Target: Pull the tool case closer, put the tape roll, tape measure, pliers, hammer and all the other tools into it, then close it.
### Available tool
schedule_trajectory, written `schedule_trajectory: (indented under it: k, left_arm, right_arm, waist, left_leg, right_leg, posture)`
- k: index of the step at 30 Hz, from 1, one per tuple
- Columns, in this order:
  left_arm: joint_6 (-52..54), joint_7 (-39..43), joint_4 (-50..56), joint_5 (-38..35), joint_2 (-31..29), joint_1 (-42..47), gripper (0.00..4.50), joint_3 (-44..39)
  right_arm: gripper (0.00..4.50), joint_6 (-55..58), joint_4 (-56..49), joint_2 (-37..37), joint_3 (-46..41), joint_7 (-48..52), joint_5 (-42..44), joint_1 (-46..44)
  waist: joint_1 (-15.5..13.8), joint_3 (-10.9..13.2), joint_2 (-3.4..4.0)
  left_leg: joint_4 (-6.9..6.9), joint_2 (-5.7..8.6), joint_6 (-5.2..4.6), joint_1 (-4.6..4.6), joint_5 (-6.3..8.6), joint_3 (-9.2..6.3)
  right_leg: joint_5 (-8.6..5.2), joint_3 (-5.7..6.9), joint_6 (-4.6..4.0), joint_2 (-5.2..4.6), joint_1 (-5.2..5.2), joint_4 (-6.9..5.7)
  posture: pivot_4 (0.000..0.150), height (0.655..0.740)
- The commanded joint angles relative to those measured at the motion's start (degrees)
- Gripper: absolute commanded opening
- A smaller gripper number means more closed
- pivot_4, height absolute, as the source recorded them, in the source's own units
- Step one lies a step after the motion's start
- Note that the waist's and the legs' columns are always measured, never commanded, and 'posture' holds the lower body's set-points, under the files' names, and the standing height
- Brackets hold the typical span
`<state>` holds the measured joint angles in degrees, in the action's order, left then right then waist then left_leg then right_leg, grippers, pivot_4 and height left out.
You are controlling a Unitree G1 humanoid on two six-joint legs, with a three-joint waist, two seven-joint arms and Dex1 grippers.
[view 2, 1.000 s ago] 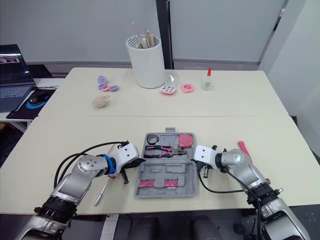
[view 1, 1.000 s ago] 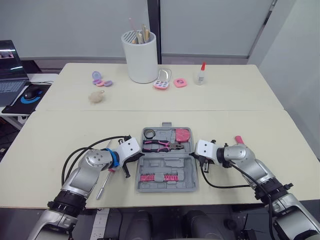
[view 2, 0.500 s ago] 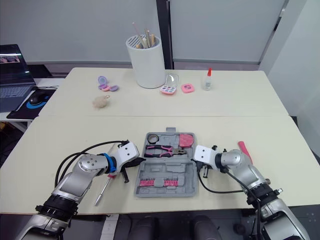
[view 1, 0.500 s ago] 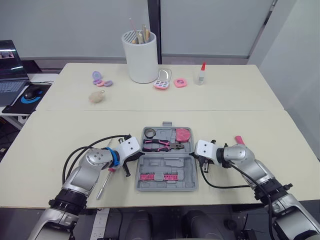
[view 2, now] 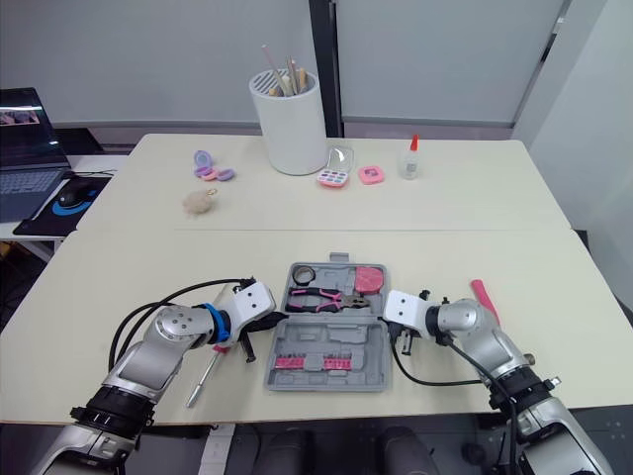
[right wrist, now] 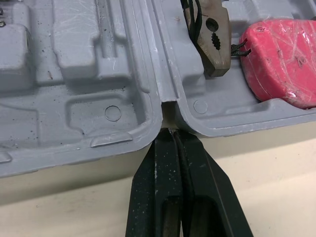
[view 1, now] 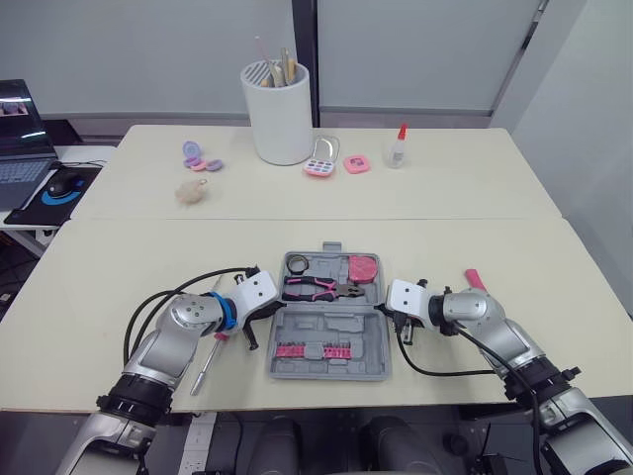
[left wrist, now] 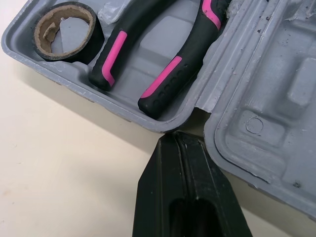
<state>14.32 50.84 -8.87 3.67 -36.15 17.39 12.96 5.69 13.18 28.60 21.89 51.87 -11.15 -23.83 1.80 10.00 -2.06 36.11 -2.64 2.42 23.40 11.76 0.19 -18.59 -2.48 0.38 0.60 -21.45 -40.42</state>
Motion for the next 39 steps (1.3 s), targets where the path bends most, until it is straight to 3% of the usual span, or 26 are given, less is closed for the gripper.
schedule_trajectory:
  k: [1,19,25,29,32,36,39]
  left_arm:
    - [-1.5,0.7,1.4,-0.5,0.5,0.5,0.00,0.3]
    - [-1.1,1.8,2.9,-1.5,-2.2,-1.0,0.00,-1.9]
    - [-1.8,3.9,6.5,-6.7,-4.0,-2.8,0.00,-6.8]
    - [1.1,10.1,10.9,-15.8,-9.0,-5.9,0.00,-15.3]
    - [3.5,13.8,10.6,-21.7,-13.2,-7.7,0.59,-22.3]
    - [4.6,20.8,0.6,-26.6,-21.0,-10.1,1.84,-32.4]
    - [6.2,25.8,-7.4,-27.8,-27.4,-10.8,2.80,-36.3]
  right_arm:
    - [0.02,-1.6,-0.8,-0.9,-0.2,-0.4,0.3,-1.3]
    - [0.02,-3.8,1.8,2.4,-2.4,-1.2,0.2,-1.1]
    - [0.02,-4.0,0.5,6.6,-5.8,0.9,3.0,-0.6]
    - [0.02,3.0,-7.7,12.3,-13.7,7.7,13.0,1.9]
    - [0.61,8.1,-12.6,17.1,-19.2,12.9,20.4,4.0]
    - [1.50,15.1,-15.8,23.5,-29.0,18.8,31.1,6.4]
    - [2.21,18.7,-14.7,29.1,-34.4,21.1,33.9,8.1]
  waist:
    - [0.0,0.0,0.00]
    - [0.0,0.0,0.00]
    - [0.0,0.0,0.01]
    - [0.1,0.1,0.04]
    - [0.1,0.1,0.09]
    - [0.2,0.2,0.12]
    - [0.1,0.3,0.29]
  left_leg:
    - [0.00,0.00,0.00,0.00,0.00,0.00]
    - [0.00,0.00,0.00,0.00,0.00,0.01]
    - [-0.01,0.00,0.00,0.00,0.00,0.01]
    - [-0.04,-0.02,0.00,0.04,0.00,0.00]
    - [-0.07,-0.05,0.00,0.05,0.00,-0.01]
    - [-0.12,-0.07,-0.01,0.02,0.00,-0.02]
    - [-0.14,-0.08,-0.01,0.02,0.00,0.02]
  right_leg:
    - [0.00,0.00,0.00,0.00,0.00,0.00]
    - [0.00,-0.01,0.00,0.00,0.00,0.01]
    - [0.00,0.01,0.00,-0.10,0.00,0.03]
    - [0.00,0.01,0.00,-0.11,-0.03,0.07]
    - [0.00,0.04,0.00,-0.12,-0.02,0.15]
    - [-0.01,0.10,0.00,-0.13,0.02,0.26]
    - [-0.01,0.09,0.00,-0.14,0.01,0.36]
  posture:
    - [0.150,0.7400]
    - [0.150,0.7400]
    - [0.150,0.7400]
    - [0.150,0.7400]
    - [0.150,0.7400]
    - [0.150,0.7400]
    - [0.150,0.7400]
